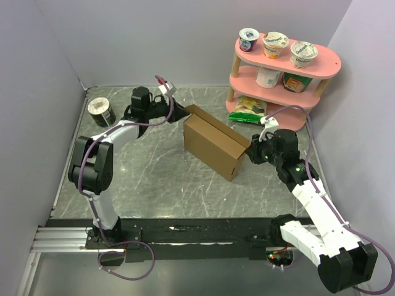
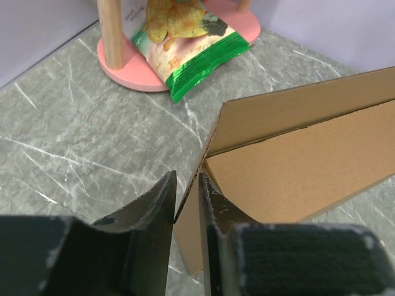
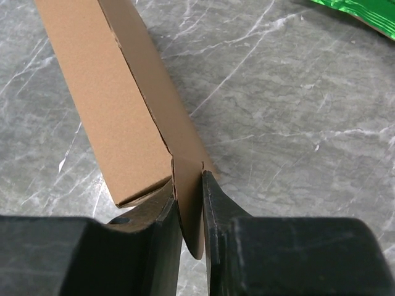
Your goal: Fold the paper box
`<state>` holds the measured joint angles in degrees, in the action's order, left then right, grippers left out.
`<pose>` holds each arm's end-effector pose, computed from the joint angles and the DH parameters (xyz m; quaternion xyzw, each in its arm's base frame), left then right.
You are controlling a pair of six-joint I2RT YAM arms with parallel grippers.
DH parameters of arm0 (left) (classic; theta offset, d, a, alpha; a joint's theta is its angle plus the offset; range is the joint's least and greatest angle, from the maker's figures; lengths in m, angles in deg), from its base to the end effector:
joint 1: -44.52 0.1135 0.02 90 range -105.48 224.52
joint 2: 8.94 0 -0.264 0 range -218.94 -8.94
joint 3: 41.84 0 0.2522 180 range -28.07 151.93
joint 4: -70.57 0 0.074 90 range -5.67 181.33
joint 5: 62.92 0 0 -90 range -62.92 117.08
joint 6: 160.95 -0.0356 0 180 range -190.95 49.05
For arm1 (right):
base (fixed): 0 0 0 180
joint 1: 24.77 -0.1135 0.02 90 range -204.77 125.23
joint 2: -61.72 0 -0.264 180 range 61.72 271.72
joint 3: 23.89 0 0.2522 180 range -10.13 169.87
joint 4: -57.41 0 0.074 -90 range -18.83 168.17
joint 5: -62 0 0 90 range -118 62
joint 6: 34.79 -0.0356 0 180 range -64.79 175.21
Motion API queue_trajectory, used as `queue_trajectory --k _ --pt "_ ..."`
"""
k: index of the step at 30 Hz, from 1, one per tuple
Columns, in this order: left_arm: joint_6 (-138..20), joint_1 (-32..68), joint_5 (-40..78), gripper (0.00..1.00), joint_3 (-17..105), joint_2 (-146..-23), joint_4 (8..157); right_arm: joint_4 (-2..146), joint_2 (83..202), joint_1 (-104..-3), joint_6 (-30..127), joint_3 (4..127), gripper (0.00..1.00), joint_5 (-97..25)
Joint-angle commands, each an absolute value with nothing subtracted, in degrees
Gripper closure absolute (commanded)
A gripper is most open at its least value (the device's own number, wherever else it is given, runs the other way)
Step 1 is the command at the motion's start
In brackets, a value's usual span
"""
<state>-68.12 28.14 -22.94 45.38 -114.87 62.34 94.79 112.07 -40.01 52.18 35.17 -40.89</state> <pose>0.4016 -0.1465 0.2688 0.3507 0.6599 -0.4172 0.5172 0.1872 0.0592 0.3028 -0.1478 0.8438 0.1758 0.4850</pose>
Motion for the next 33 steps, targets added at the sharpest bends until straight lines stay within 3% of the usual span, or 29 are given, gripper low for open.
queue_trajectory --k 1,11,22,27,33 --pt "-67.7 26.4 -21.4 0.74 44.2 -109.5 58.4 93.8 112.2 -40.8 53.4 38.5 0.77 -39.4" --pt "-62.6 23.3 -11.6 0.94 37.2 -101.7 55.9 95.6 114.3 -47.7 54.1 42.1 0.89 -30.6" --pt "-50.9 18.4 8.4 0.96 16.8 -80.3 59.2 97.7 117.2 -51.7 49.5 45.1 0.92 -29.4" --pt "-46.1 15.2 15.6 0.96 8.4 -73.0 62.7 96.8 118.3 -54.2 46.5 44.5 0.89 -28.3" --pt "-39.8 11.6 26.6 0.96 0.6 -63.5 65.8 97.1 117.8 -55.9 43.1 43.0 0.77 -24.7"
